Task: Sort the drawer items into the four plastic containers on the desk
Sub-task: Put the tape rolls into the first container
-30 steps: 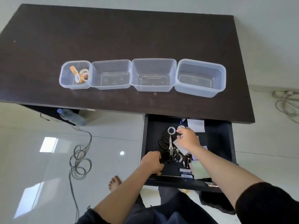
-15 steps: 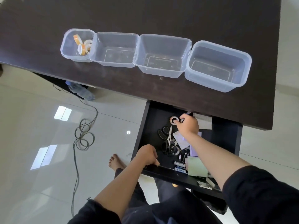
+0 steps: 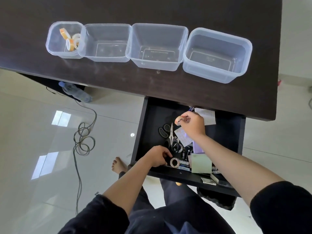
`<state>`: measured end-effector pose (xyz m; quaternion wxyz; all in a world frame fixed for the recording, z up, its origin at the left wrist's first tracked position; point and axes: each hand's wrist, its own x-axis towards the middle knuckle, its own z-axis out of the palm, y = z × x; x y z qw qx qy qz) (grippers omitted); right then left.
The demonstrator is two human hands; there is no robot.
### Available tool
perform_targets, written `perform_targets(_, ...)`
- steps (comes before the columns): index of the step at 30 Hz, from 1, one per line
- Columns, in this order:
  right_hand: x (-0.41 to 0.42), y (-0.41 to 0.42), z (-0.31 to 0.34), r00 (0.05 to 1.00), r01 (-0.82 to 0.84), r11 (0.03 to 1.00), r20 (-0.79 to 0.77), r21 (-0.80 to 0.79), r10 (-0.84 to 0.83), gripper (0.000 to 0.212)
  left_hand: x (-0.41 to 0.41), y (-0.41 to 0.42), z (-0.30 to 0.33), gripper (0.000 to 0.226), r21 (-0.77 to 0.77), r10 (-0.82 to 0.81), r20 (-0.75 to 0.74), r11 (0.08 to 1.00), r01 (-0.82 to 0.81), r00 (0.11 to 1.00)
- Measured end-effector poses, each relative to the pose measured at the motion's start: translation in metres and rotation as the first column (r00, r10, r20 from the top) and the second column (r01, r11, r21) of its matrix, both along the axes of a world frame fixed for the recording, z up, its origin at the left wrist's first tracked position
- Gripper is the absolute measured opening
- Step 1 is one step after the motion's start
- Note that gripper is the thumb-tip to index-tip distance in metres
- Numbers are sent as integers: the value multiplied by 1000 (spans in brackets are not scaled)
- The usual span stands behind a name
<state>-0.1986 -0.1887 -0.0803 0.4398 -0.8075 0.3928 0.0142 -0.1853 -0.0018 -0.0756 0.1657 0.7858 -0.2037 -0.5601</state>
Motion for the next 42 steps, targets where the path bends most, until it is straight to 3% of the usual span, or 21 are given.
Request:
perform_targets(4,-13,-4,12,999,-7,1000,35,-1,7,11,-14,-10,-4,34,-61,-18,154,998,28,988)
perform_targets(8,-25,-10,16,998,-22,999,52,-32,23,10,-21,-10,-8,27,-119,27,194,993,-4,981)
perform_targets(12,-34,-15,14,998,-15,999,53,-31,17,8,-20,-9,-4,35,-171,138,225,980,-101,965)
perform_targets(19,-39,-14,7,999,-5,999,44,-45,7,8,-17,-8,1,54,-209,270,454,959,-194,849)
perform_targets(21,-39,-14,7,999,-3,999,44,-49,5,7,-17,-8,-1,45,-243,203,504,966,-88,840)
perform_targets(24,-40,-15,8,999,-5,999,48,-51,7,8,-19,-10,-4,42,-197,-6,454,975,106,891)
perform_targets(28,-42,-18,8,999,-20,999,41,-46,22,9,-19,-13,-8,73,10,-251,421,962,273,871)
perform_targets(31,-44,-19,9,999,-21,999,36,-46,22,9,-18,-12,-12,89,105,-328,376,944,312,866)
perform_targets(33,-46,-20,10,999,-18,999,31,-36,19,10,-18,-12,-16,84,120,-331,357,944,308,873)
perform_targets(37,-49,-19,7,999,-29,999,20,-26,29,11,-19,-13,-21,52,108,-303,329,953,283,894)
perform_targets(42,-51,-17,10,1000,-11,999,10,-38,11,11,-21,-15,-17,32,9,-197,306,979,204,931)
